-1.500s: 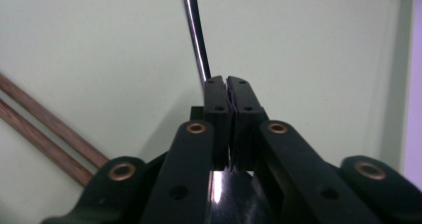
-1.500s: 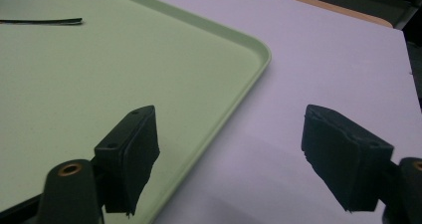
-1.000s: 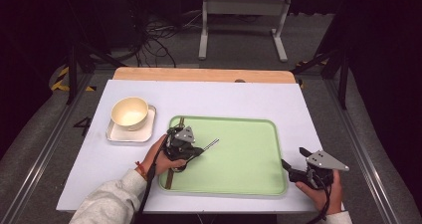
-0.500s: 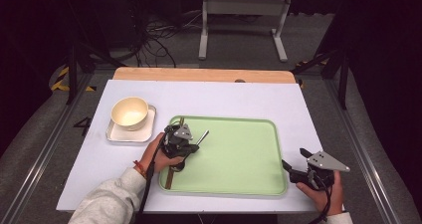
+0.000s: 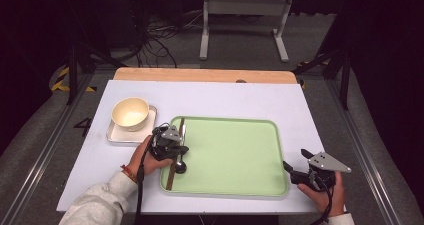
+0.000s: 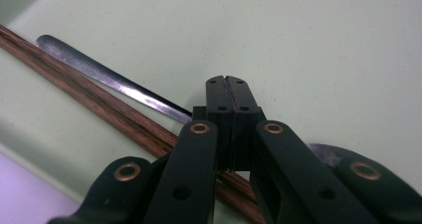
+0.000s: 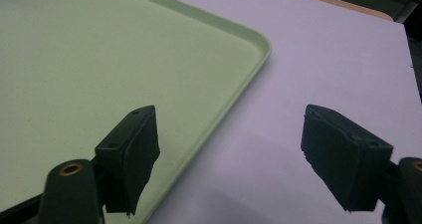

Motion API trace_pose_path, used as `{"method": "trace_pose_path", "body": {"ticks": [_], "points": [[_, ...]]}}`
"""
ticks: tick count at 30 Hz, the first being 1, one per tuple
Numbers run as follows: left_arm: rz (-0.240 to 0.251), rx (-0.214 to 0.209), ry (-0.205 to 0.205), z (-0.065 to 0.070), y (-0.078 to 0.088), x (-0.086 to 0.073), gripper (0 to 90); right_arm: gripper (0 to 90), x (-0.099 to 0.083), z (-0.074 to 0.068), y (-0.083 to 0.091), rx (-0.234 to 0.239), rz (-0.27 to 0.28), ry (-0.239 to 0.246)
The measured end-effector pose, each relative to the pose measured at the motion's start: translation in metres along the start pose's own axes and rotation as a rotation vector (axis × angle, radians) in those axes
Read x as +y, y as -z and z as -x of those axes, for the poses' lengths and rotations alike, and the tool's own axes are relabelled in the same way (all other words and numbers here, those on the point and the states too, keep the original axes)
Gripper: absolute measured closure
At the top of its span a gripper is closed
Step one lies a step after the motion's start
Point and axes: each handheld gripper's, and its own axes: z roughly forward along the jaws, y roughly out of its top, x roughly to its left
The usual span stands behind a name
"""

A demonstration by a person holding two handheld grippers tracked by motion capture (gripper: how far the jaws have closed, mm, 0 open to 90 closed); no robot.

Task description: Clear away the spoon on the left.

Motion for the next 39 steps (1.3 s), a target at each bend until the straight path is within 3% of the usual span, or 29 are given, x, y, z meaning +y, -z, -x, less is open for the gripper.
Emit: {"method": "trace_pose_path", "body": {"ticks": [12,27,36,39], "points": [[0.034,-0.026,0.013,0.000,0.007,-0.013,90.0,22.9,0.000,-0.001,0.000,0.005,0.001,0.004],[0.074,-0.017,-0.005,-0.002,0.014,-0.015,90.0,22.7,0.001,0.000,0.001,0.005,0.005,0.006],[0.113,0.034,-0.016,-0.003,0.032,-0.017,90.0,22.8,0.001,0.001,0.001,0.001,0.010,0.006],[0.150,0.049,-0.014,-0.004,0.043,-0.018,90.0,22.8,0.001,0.001,0.001,0.001,0.013,0.009]]}}
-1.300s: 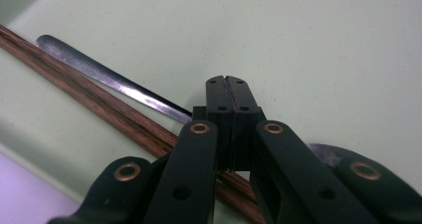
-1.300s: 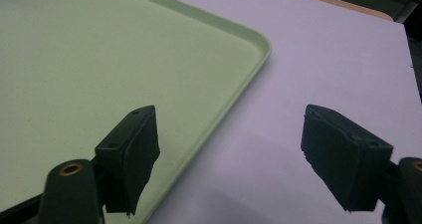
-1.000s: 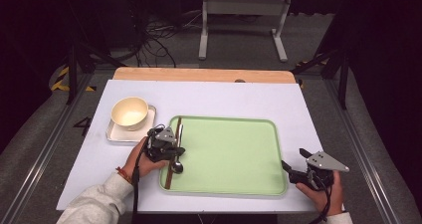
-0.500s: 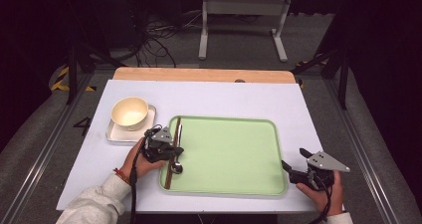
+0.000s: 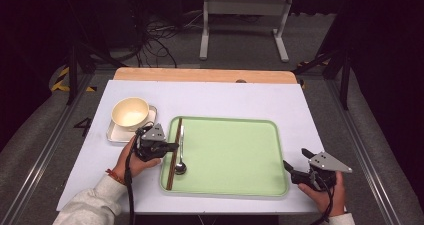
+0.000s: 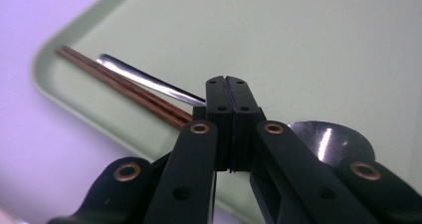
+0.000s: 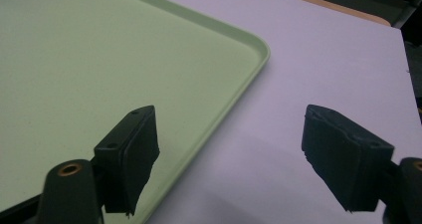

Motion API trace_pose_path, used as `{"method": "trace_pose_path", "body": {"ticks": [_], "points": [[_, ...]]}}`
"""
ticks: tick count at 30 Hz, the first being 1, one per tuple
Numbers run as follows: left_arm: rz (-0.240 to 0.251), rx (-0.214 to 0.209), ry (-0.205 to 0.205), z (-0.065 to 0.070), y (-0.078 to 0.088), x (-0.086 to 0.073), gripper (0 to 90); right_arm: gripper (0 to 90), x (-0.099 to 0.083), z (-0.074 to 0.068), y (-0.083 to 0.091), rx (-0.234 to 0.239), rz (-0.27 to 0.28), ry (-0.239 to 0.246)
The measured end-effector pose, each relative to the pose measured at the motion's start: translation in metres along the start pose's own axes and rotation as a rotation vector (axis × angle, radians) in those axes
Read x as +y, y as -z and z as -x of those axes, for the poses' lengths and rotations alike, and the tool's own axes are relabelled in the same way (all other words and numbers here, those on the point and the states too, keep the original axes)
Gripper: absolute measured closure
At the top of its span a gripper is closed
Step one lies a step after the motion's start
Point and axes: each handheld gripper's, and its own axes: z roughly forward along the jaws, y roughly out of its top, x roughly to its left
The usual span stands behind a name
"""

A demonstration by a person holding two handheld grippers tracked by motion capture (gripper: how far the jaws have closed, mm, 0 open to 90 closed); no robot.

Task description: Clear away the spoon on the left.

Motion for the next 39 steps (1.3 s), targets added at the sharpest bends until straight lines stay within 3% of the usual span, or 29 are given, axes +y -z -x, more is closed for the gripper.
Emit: {"method": "trace_pose_path", "body": {"ticks": [14,15,16,18,21,22,23,24,25,27,28,33,37,39], "points": [[0.140,0.141,0.076,-0.022,0.067,-0.010,85.2,23.0,0.002,-0.001,-0.003,0.000,0.002,0.001],[0.161,0.169,0.092,-0.026,0.079,-0.013,83.8,23.0,0.002,0.000,-0.003,0.000,0.002,0.000],[0.161,0.169,0.092,-0.026,0.079,-0.013,81.9,23.0,0.002,0.000,-0.003,0.000,0.002,0.000],[0.174,0.233,0.128,-0.035,0.095,-0.017,77.2,23.0,0.002,0.001,-0.004,-0.002,0.000,-0.007],[0.198,0.268,0.165,-0.043,0.108,-0.023,73.1,23.1,0.002,0.001,-0.004,0.001,-0.002,-0.005],[0.178,0.314,0.202,-0.050,0.117,-0.029,63.9,23.1,0.003,0.001,-0.005,0.005,0.000,-0.006],[0.178,0.314,0.202,-0.050,0.117,-0.029,61.0,23.1,0.003,0.001,-0.005,0.005,0.000,-0.006],[0.172,0.333,0.235,-0.056,0.121,-0.033,61.0,23.1,0.003,0.001,-0.005,0.005,0.000,-0.006],[0.165,0.327,0.261,-0.063,0.125,-0.036,58.1,23.1,0.003,0.001,-0.006,0.006,-0.003,-0.007],[0.136,0.362,0.303,-0.072,0.127,-0.039,45.8,23.1,0.003,0.002,-0.007,0.010,-0.004,-0.006],[0.124,0.370,0.317,-0.075,0.127,-0.040,44.1,23.1,0.003,0.002,-0.008,0.010,-0.005,-0.007],[0.031,0.386,0.431,-0.105,0.120,-0.046,31.9,23.1,0.004,0.001,-0.009,0.015,-0.005,-0.005],[0.009,0.352,0.509,-0.128,0.114,-0.052,26.9,23.1,0.004,0.001,-0.011,0.016,-0.012,-0.005],[-0.013,0.356,0.524,-0.135,0.112,-0.054,25.7,23.1,0.004,0.001,-0.011,0.017,-0.012,-0.004]]}}
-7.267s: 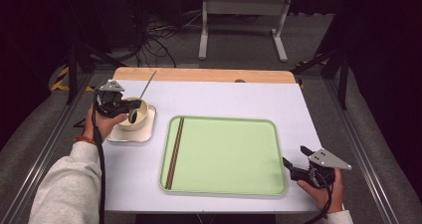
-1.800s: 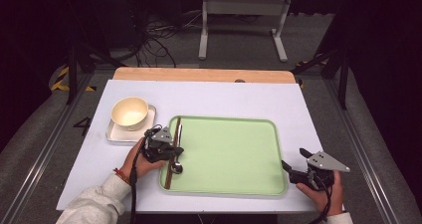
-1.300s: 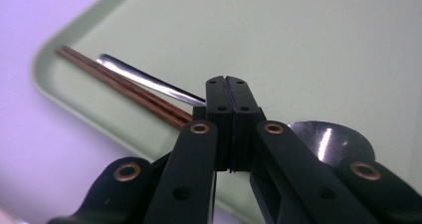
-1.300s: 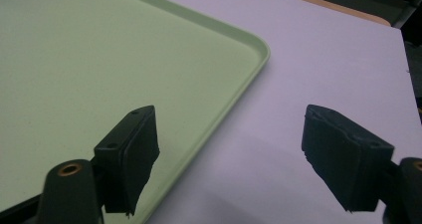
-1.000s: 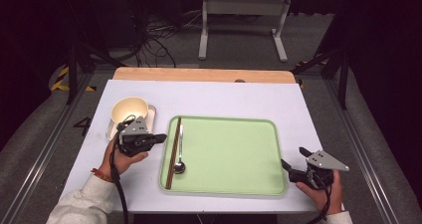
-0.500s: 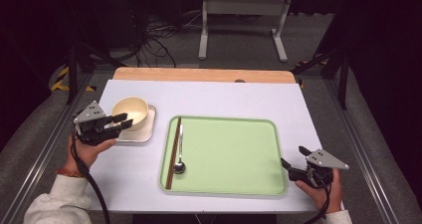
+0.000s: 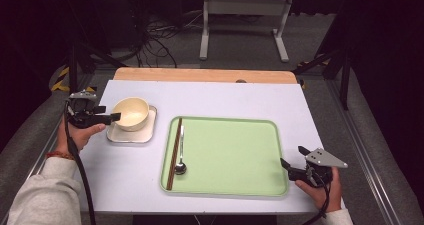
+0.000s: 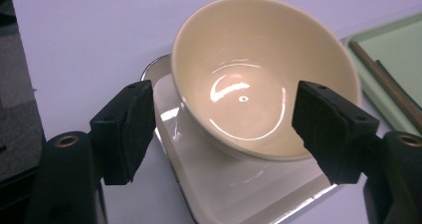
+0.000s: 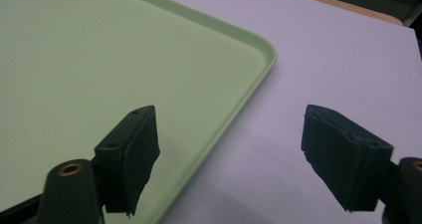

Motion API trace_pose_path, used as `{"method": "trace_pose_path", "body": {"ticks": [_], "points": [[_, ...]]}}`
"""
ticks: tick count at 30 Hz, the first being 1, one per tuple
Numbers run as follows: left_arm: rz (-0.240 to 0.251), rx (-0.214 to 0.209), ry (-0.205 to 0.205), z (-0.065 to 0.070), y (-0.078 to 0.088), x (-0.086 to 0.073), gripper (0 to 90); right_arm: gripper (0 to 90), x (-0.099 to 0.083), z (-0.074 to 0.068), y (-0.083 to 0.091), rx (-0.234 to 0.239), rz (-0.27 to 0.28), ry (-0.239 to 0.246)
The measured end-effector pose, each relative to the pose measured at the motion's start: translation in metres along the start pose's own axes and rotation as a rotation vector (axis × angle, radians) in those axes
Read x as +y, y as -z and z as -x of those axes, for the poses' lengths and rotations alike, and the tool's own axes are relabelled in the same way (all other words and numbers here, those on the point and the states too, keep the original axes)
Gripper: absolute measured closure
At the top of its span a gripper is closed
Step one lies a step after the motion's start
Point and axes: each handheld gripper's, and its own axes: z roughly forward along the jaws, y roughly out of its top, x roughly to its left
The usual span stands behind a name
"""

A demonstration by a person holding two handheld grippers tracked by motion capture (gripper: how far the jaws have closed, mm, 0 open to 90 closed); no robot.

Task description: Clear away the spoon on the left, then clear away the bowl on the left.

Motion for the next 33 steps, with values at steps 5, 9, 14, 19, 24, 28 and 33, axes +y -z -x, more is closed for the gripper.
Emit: {"method": "trace_pose_path", "body": {"ticks": [5,9,14,19,24,28,33], "points": [[-0.068,-0.008,0.009,-0.006,-0.012,0.001,26.8,23.1,-0.001,0.001,0.001,0.001,0.002,-0.003],[-0.110,-0.022,0.012,-0.006,-0.023,0.001,26.1,23.1,-0.001,0.001,0.001,0.001,0.002,-0.006],[-0.128,-0.011,0.009,-0.003,-0.033,0.004,27.7,23.1,0.000,0.001,0.000,0.003,0.002,-0.005],[-0.138,-0.008,0.022,-0.004,-0.040,0.004,31.3,23.1,-0.001,0.000,-0.001,0.004,-0.004,-0.003],[-0.145,-0.012,0.043,-0.006,-0.046,0.002,51.0,23.1,0.000,0.000,-0.001,0.006,0.000,-0.001],[-0.137,0.010,0.049,-0.004,-0.049,0.003,58.7,23.1,-0.001,0.000,-0.001,0.008,-0.002,-0.003],[-0.141,0.062,0.044,-0.001,-0.052,0.006,70.0,23.0,0.000,0.001,0.000,0.004,0.004,-0.008]]}}
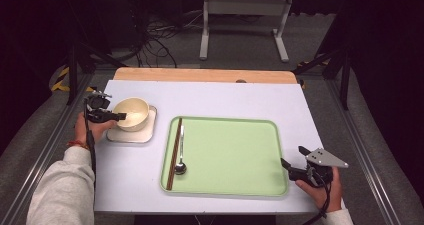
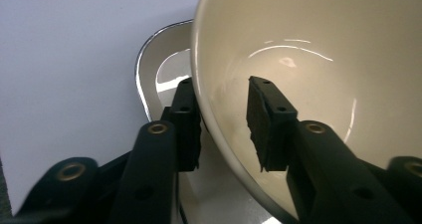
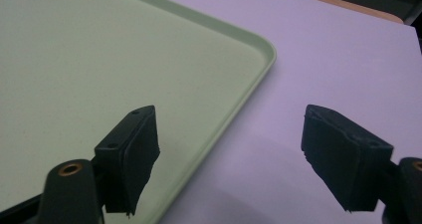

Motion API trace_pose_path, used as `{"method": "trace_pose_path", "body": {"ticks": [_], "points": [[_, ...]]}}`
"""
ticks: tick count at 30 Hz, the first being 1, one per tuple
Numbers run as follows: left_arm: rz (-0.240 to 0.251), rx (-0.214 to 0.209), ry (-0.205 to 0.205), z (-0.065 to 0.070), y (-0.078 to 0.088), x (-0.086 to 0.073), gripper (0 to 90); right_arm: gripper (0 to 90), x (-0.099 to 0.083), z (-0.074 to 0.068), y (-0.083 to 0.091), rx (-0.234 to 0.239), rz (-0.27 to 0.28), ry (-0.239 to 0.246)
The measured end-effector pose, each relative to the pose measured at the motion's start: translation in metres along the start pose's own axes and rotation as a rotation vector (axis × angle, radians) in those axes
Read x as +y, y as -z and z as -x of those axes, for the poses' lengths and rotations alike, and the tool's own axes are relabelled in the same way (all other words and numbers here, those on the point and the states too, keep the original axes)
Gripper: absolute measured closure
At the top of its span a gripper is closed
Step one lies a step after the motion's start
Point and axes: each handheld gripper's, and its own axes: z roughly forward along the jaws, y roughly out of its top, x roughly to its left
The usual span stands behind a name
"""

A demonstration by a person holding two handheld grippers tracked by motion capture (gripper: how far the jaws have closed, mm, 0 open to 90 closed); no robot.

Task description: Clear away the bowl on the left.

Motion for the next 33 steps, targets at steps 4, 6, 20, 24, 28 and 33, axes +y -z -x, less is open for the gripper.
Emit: {"method": "trace_pose_path", "body": {"ticks": [4,6,20,24,28,33], "points": [[0.008,0.007,0.008,0.001,0.000,0.002,79.7,23.0,0.000,-0.002,-0.002,0.006,-0.008,0.005],[0.016,-0.009,0.017,0.000,-0.001,0.002,81.3,23.0,-0.001,-0.003,-0.002,0.008,-0.011,0.009],[0.110,-0.032,0.038,-0.001,0.013,-0.001,82.9,23.1,-0.002,-0.001,0.004,-0.005,0.003,0.006],[0.108,-0.025,0.031,-0.001,0.018,-0.001,82.6,23.1,-0.002,-0.001,0.004,-0.008,0.004,0.005],[0.136,-0.031,0.044,-0.001,0.023,-0.001,82.6,23.1,-0.002,-0.001,0.004,-0.006,0.005,0.006],[0.162,-0.028,0.038,0.000,0.030,0.001,82.6,23.1,-0.002,-0.001,0.004,-0.006,0.005,0.005]]}}
